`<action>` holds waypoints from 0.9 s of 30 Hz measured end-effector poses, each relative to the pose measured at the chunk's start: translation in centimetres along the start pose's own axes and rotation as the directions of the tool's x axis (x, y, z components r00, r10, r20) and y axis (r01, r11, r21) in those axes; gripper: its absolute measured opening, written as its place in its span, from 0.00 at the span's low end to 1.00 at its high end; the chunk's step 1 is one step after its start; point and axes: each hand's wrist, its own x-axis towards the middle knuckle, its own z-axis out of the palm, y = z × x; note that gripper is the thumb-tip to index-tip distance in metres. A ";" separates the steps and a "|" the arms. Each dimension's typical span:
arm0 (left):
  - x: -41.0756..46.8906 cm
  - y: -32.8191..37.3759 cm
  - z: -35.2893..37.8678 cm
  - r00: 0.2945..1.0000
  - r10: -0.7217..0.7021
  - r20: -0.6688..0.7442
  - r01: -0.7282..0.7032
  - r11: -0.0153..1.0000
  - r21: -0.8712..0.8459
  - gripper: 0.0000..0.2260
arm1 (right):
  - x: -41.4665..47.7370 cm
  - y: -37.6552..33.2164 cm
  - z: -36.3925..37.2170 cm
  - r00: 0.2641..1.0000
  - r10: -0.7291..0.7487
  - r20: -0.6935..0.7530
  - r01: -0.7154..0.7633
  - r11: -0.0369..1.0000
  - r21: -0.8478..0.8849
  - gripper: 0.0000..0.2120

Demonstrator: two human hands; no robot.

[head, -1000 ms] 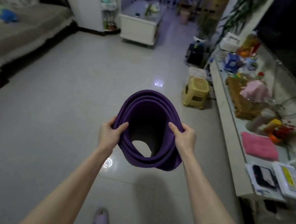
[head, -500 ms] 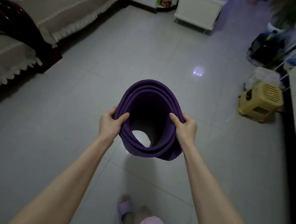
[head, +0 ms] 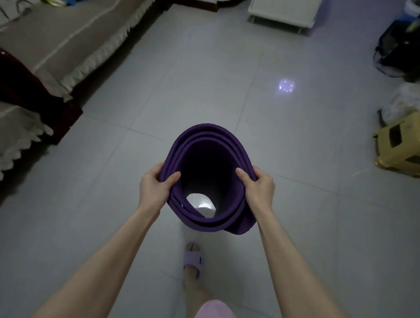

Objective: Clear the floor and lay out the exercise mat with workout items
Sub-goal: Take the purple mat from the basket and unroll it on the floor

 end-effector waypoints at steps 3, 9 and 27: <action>6.5 1.6 0.6 0.999 0.000 0.044 -0.001 0.999 0.034 0.16 | 4.3 -1.6 2.5 0.997 0.050 -0.053 -0.048 0.998 0.030 0.06; 19.2 6.0 4.3 0.977 0.011 0.211 -0.032 0.995 0.095 0.15 | 13.7 -4.3 4.7 0.968 0.140 -0.207 -0.123 0.988 0.093 0.07; 47.0 11.2 23.1 0.587 -0.056 0.807 -0.264 0.930 0.257 0.15 | 31.6 -5.0 9.4 0.537 0.454 -0.711 -0.315 0.890 0.330 0.12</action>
